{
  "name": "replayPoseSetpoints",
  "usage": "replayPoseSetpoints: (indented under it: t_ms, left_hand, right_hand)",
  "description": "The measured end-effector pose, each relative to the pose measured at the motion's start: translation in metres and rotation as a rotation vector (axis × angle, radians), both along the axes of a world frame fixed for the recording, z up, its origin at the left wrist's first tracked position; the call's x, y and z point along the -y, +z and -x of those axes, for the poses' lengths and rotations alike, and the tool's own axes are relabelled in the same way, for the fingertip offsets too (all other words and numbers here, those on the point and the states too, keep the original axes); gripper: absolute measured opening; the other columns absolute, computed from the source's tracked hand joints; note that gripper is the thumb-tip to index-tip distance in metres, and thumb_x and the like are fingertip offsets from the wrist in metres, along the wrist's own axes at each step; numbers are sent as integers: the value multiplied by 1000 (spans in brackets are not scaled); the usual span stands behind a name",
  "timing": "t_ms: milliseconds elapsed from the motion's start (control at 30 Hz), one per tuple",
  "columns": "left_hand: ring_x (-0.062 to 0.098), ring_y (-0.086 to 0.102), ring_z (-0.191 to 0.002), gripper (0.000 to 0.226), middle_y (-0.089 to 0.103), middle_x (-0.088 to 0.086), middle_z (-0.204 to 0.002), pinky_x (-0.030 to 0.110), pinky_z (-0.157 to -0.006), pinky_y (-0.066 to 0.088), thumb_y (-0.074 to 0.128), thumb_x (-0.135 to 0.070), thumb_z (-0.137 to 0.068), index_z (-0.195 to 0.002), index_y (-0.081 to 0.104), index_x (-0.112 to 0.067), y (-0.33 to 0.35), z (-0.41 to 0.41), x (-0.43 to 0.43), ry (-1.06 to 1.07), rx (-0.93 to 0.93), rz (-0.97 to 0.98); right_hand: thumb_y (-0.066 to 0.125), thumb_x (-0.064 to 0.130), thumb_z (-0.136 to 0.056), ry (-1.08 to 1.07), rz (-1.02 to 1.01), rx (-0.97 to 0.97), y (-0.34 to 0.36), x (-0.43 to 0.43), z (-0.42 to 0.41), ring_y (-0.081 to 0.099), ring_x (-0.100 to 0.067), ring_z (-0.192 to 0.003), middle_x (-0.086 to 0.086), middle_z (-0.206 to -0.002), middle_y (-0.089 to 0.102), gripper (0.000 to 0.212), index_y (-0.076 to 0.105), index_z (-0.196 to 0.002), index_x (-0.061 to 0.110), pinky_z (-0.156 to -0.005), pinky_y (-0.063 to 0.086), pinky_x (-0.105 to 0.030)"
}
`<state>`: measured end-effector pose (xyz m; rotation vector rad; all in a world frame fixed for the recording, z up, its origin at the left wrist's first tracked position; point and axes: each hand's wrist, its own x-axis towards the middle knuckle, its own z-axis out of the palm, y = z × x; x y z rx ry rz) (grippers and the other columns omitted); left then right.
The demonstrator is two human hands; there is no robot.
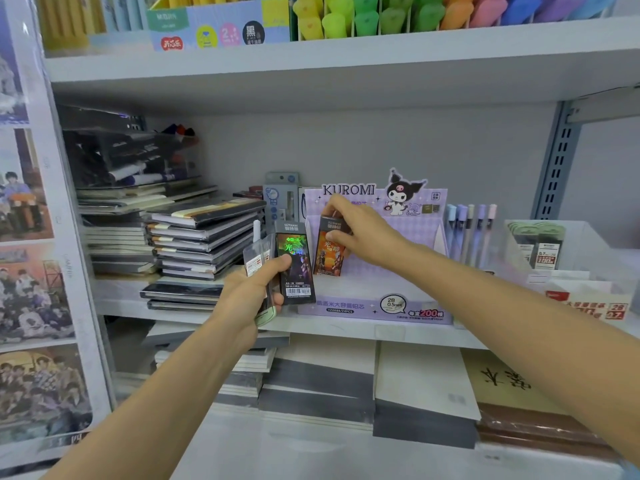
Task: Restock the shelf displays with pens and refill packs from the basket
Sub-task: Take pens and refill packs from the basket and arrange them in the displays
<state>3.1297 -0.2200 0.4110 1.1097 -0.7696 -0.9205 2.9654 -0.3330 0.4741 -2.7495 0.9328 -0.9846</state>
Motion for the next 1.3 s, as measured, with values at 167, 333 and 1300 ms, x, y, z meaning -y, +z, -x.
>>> replayPoseSetpoints:
  t_ms: [167,333,1300]
  left_hand:
    - [7,48,-34,25,70,5,-64,15,-36,38,78,-29,-77,-89,68,-8,0,0,-1,-1,26,-11]
    - [8,50,-37,23,70,4,-66,17,-39,41,79,-30,-77,-87,69,-11,4,-2,-7,-22,92,-7]
    - [18,68,-65,17,74,13,-86,26,-60,58,55,-17,-97,-105,65,-6,19,8,-21,-253,-18,137]
  right_hand:
    - [63,13,-91,-55,217,29,-13,1,-7,50,-18,-93,-7,-113,52,32,62,-123,11,-75,39,-28]
    - [59,18,-94,-136,336,55,-18,-5,-4,42,-22,-113,-7,-121,48,38,58,-133,15,-96,37,-31]
    - [62,11,-93,38,-72,389,4,-20,26,67,-24,-87,-8,-97,65,17,58,-108,15,-75,59,-41]
